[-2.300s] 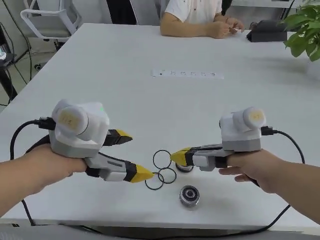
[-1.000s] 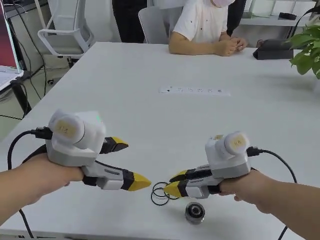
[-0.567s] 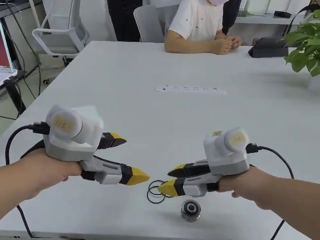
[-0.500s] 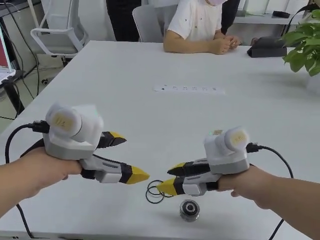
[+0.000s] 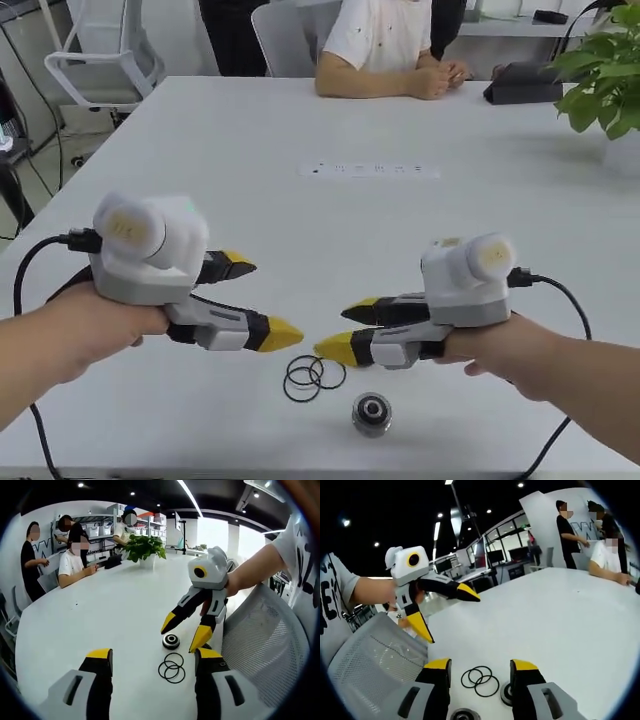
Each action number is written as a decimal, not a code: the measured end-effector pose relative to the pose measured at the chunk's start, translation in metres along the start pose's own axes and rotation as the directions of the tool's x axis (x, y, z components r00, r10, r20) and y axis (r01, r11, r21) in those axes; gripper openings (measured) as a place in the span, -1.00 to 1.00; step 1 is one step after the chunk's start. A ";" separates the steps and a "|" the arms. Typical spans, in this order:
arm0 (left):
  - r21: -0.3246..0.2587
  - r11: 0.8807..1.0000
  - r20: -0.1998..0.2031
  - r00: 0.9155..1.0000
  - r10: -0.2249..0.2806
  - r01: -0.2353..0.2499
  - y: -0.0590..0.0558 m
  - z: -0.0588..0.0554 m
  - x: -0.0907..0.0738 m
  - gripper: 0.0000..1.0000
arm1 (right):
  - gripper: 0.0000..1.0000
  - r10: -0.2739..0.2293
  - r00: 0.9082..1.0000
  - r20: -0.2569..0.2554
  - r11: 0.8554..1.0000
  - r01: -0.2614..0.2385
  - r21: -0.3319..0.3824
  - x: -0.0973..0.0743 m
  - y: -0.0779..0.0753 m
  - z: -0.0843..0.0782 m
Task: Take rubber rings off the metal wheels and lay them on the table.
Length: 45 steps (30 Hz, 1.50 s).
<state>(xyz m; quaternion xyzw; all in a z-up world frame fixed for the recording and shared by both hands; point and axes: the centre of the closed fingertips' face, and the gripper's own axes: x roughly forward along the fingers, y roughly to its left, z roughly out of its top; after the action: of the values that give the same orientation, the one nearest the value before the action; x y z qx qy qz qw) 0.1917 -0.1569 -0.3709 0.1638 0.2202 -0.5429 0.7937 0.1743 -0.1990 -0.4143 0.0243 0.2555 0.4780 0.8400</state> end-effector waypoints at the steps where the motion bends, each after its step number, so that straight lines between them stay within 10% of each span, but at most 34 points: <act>1: -0.007 1.000 0.004 1.000 -0.001 0.001 0.001 0.001 0.001 0.29 | -0.09 -0.001 1.000 0.002 1.000 0.001 0.000 -0.001 -0.001 0.000; 45: 0.025 0.996 -0.047 0.995 -0.087 0.088 -0.016 0.003 0.067 -0.02 | -0.12 -0.110 0.994 -0.005 0.994 0.110 0.002 -0.036 -0.047 -0.031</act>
<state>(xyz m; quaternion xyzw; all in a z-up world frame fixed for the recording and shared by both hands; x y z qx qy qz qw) 0.1980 -0.2172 -0.4035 0.1773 0.2379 -0.5763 0.7615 0.1825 -0.2599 -0.4398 0.0099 0.2591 0.4308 0.8644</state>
